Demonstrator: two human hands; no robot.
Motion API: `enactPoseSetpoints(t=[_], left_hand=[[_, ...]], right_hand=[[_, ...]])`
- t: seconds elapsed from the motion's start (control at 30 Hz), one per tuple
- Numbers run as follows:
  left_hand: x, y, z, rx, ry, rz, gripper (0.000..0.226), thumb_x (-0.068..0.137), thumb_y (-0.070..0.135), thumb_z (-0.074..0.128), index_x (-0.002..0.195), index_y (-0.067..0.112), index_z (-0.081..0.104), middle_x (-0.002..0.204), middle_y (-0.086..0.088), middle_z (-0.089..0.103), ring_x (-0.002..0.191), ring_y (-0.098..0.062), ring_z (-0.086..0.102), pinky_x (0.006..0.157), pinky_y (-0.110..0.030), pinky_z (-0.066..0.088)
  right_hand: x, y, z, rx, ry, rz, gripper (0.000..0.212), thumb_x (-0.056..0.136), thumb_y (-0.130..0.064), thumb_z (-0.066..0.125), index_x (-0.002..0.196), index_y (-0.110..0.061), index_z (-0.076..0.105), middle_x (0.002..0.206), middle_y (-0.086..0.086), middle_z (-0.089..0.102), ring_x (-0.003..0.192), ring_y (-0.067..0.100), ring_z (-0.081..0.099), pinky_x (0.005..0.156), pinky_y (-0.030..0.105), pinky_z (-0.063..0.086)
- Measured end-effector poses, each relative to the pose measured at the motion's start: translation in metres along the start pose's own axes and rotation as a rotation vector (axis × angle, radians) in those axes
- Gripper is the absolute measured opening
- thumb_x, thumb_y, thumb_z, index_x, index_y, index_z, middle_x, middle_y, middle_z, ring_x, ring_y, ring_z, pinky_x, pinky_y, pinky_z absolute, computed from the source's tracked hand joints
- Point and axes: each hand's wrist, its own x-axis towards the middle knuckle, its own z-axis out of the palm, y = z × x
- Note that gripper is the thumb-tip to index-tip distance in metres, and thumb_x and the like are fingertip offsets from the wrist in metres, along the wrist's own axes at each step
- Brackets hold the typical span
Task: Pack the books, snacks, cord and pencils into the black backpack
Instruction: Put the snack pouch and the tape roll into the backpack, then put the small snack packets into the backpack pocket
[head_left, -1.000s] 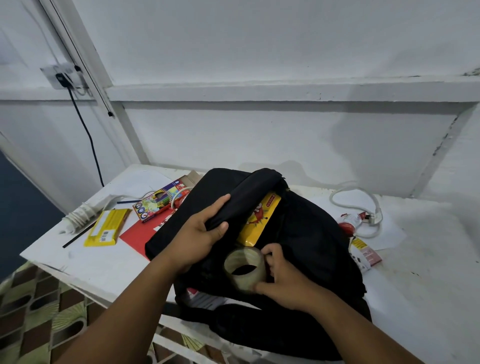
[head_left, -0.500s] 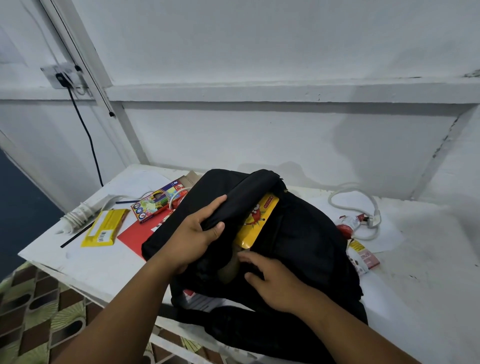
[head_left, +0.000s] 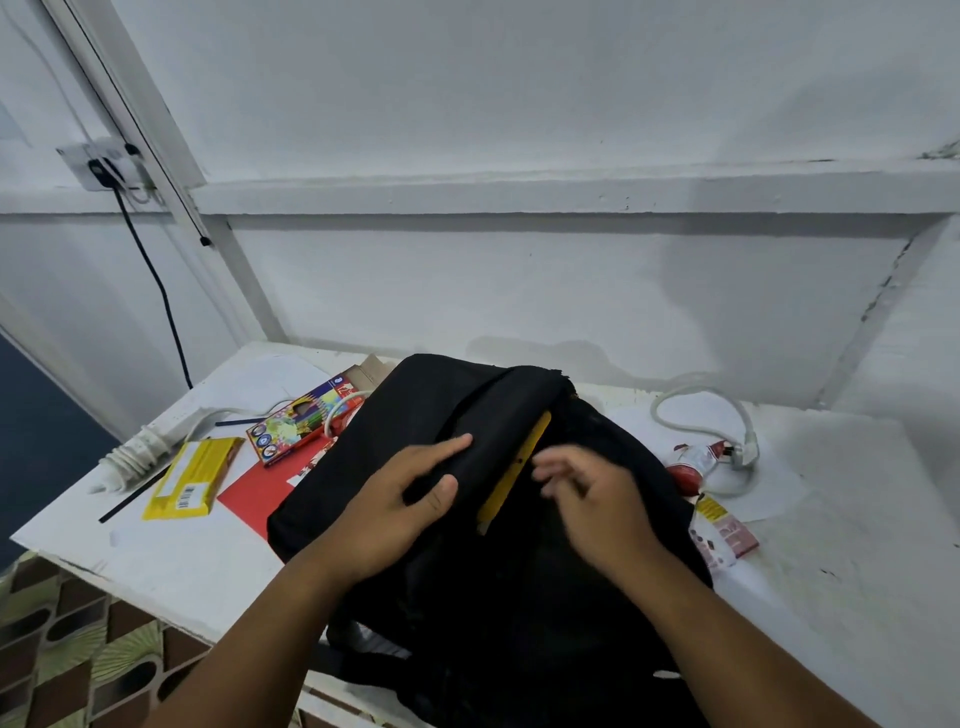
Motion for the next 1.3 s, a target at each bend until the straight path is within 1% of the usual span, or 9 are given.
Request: enactPoseSetpoints(t=[0.17,0.27,0.37,0.53,0.73,0.83,0.93,1.17,1.3], left_hand=[[0.019,0.004,0.009,-0.088,-0.088,-0.037,0.047,0.098,0.06,0.044,0.139,0.039,0.052,0.109,0.007,0.074,0.103,-0.01,0.067,0.092,-0.019,0.048],[0.041,0.006,0.001,-0.069,0.024,0.002,0.03,0.099,0.029,0.057,0.128,0.03,0.061,0.089,0.0,0.076,0.083,-0.013,0.07,0.08,-0.019,0.051],[0.07,0.005,-0.011,0.034,0.153,0.045,0.021,0.095,0.024,0.066,0.115,0.03,0.069,0.073,0.0,0.071,0.07,-0.009,0.066,0.069,-0.013,0.047],[0.134,-0.011,-0.03,0.244,0.176,0.125,0.025,0.089,0.033,0.074,0.114,0.031,0.069,0.09,0.014,0.067,0.092,-0.004,0.061,0.086,-0.016,0.046],[0.21,-0.032,-0.029,0.739,-0.168,0.029,0.04,0.098,0.06,0.038,0.131,0.043,0.055,0.137,0.017,0.055,0.135,-0.011,0.042,0.117,-0.045,0.018],[0.224,-0.036,-0.021,0.836,-0.3,-0.029,0.05,0.099,0.062,0.023,0.095,0.038,0.067,0.093,0.011,0.07,0.1,-0.013,0.059,0.109,-0.048,0.027],[0.224,-0.048,-0.018,0.838,-0.191,0.015,0.055,0.096,0.061,0.022,0.067,0.029,0.056,0.064,0.007,0.059,0.076,-0.009,0.055,0.103,-0.046,0.032],[0.216,-0.062,-0.024,0.743,-0.124,0.065,0.053,0.089,0.066,0.016,0.061,0.029,0.043,0.062,0.007,0.053,0.077,-0.008,0.049,0.1,-0.039,0.031],[0.216,-0.065,-0.023,0.738,-0.106,0.058,0.053,0.089,0.067,0.015,0.069,0.033,0.052,0.069,0.01,0.058,0.082,-0.006,0.05,0.101,-0.037,0.029]], right_hand=[[0.057,-0.017,-0.028,0.087,0.289,0.013,0.014,0.096,-0.022,0.06,0.104,-0.031,0.065,0.104,-0.013,0.068,0.098,0.006,0.062,0.084,0.018,0.047],[0.091,-0.015,-0.033,-0.026,0.138,0.179,0.036,0.093,-0.045,0.061,0.126,-0.033,0.056,0.129,-0.02,0.054,0.118,0.001,0.049,0.1,0.026,0.04],[0.114,-0.005,-0.027,-0.175,-0.123,0.362,0.052,0.083,-0.059,0.065,0.128,-0.035,0.052,0.124,-0.018,0.052,0.114,0.004,0.05,0.099,0.028,0.04],[0.112,0.016,-0.014,-0.25,-0.33,0.378,0.031,0.068,-0.044,0.066,0.099,-0.042,0.061,0.095,-0.015,0.07,0.088,0.004,0.066,0.089,0.036,0.055],[0.112,0.023,-0.021,-0.237,-0.502,0.367,0.03,0.074,-0.024,0.064,0.101,-0.036,0.061,0.097,-0.011,0.068,0.091,0.009,0.067,0.088,0.035,0.055],[0.136,0.029,-0.023,-0.256,-0.488,0.394,0.025,0.069,-0.032,0.061,0.092,-0.028,0.069,0.09,-0.005,0.071,0.089,0.013,0.067,0.091,0.042,0.053],[0.168,0.034,-0.014,-0.244,-0.374,0.487,0.037,0.076,-0.051,0.058,0.076,-0.016,0.072,0.08,-0.008,0.073,0.083,0.012,0.067,0.092,0.042,0.049],[0.22,0.042,0.034,-0.453,-0.448,0.511,0.028,0.086,-0.042,0.065,0.065,-0.026,0.059,0.072,-0.004,0.058,0.066,0.01,0.053,0.061,0.026,0.041],[0.23,0.047,0.052,-0.499,-0.388,0.473,0.023,0.089,-0.036,0.063,0.074,-0.02,0.056,0.063,-0.01,0.06,0.061,0.004,0.057,0.06,0.021,0.043]])
